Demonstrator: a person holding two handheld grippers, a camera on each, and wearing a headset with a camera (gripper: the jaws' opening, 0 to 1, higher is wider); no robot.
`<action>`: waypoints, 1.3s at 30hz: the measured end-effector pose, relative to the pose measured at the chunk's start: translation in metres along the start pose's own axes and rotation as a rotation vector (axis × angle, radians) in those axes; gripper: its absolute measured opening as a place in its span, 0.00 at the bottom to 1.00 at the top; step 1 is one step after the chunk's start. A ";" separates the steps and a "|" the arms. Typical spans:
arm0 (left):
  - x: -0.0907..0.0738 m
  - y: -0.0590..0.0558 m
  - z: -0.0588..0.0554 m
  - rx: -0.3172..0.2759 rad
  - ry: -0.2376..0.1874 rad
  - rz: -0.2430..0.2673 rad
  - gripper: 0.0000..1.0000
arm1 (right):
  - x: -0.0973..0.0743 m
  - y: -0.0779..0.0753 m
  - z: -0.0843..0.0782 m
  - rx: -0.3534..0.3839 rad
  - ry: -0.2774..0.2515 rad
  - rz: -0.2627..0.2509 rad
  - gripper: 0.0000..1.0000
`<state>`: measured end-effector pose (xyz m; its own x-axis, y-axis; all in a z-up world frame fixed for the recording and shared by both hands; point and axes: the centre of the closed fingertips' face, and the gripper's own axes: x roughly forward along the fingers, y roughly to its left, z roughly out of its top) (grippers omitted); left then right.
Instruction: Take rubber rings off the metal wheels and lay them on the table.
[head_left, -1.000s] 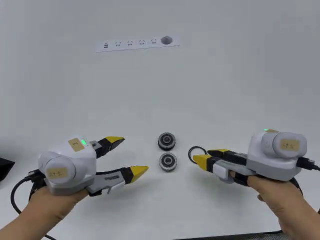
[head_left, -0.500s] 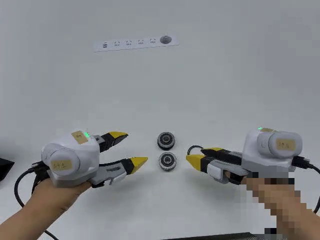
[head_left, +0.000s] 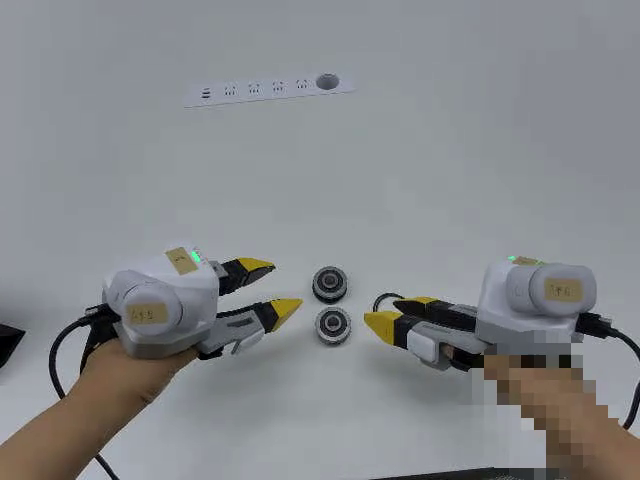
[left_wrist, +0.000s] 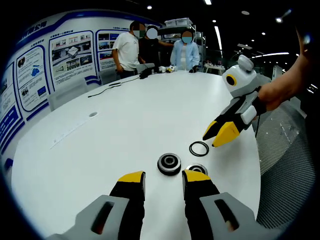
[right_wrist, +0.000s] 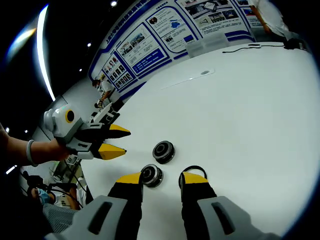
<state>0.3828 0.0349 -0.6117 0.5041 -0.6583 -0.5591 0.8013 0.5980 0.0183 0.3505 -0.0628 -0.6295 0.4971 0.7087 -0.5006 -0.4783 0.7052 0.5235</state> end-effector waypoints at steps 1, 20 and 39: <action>0.002 0.000 0.001 0.007 0.001 -0.002 0.28 | 0.000 0.000 0.000 0.000 0.001 0.000 0.31; 0.034 -0.013 0.005 0.119 0.093 -0.085 0.21 | 0.005 0.002 0.000 0.008 0.002 0.012 0.30; 0.060 -0.017 0.001 0.180 0.174 -0.124 0.17 | 0.009 0.000 0.002 0.018 -0.003 0.017 0.29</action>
<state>0.3997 -0.0149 -0.6449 0.3482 -0.6233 -0.7002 0.9056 0.4165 0.0796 0.3561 -0.0563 -0.6328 0.4913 0.7205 -0.4894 -0.4735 0.6926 0.5442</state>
